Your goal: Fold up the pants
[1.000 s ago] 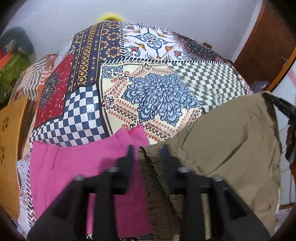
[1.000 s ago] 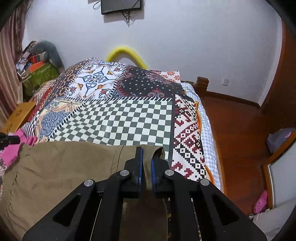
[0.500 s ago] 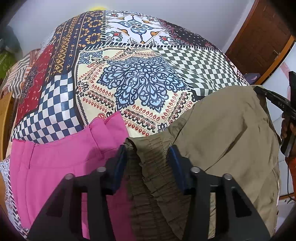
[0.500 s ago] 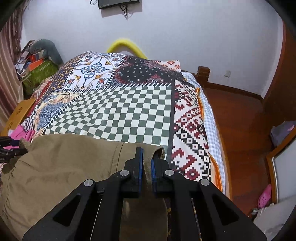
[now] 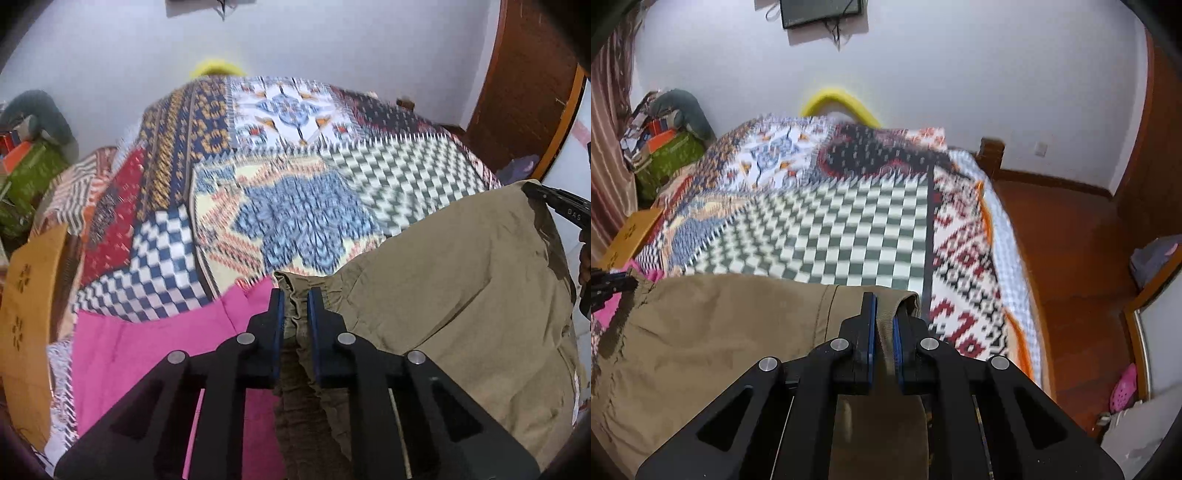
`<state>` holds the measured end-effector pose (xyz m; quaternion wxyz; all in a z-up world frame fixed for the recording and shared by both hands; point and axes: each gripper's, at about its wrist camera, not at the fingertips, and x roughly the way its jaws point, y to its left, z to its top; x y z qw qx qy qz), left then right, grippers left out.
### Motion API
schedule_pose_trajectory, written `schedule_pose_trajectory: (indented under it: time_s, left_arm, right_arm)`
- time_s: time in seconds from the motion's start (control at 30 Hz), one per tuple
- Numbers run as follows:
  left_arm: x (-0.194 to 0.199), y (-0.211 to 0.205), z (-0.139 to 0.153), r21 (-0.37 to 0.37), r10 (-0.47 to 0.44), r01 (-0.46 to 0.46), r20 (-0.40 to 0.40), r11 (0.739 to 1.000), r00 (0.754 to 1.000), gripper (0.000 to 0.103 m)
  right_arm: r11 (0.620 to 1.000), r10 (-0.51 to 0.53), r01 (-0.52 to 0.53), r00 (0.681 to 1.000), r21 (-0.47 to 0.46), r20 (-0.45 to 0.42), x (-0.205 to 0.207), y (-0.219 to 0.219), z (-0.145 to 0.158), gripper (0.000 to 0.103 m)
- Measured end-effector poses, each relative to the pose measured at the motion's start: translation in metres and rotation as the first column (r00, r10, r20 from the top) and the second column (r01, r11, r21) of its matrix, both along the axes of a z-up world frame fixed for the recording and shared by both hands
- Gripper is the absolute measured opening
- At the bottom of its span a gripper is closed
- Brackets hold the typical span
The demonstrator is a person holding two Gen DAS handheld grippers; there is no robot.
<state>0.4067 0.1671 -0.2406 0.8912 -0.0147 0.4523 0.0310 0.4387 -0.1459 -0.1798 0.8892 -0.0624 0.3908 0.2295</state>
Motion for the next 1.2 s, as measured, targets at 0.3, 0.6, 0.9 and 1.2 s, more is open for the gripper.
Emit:
schedule_pose_trajectory:
  time_s: [0.3, 0.6, 0.9, 1.2]
  left_arm:
    - [-0.012, -0.004, 0.032, 0.019, 0.023, -0.024, 0.062, 1.0, 0.998, 0.012]
    - [-0.056, -0.012, 0.081, -0.019, 0.002, 0.0, 0.114, 1.0, 0.993, 0.011]
    - [-0.104, -0.027, 0.118, -0.018, -0.012, 0.015, 0.138, 1.0, 0.99, 0.01]
    - [-0.167, -0.04, 0.122, -0.023, -0.022, 0.026, 0.149, 0.999, 0.989, 0.007]
  right_arm:
    - [0.999, -0.008, 0.005, 0.998, 0.042, 0.058, -0.011, 0.002, 0.035, 0.007]
    - [0.993, -0.035, 0.027, 0.997, 0.118, 0.067, -0.044, -0.019, 0.067, 0.007]
    - [0.99, -0.029, 0.013, 0.993, 0.143, 0.111, -0.092, -0.032, 0.102, 0.007]
    - [0.988, -0.032, 0.016, 0.994, 0.152, 0.1, -0.137, -0.046, 0.103, 0.007]
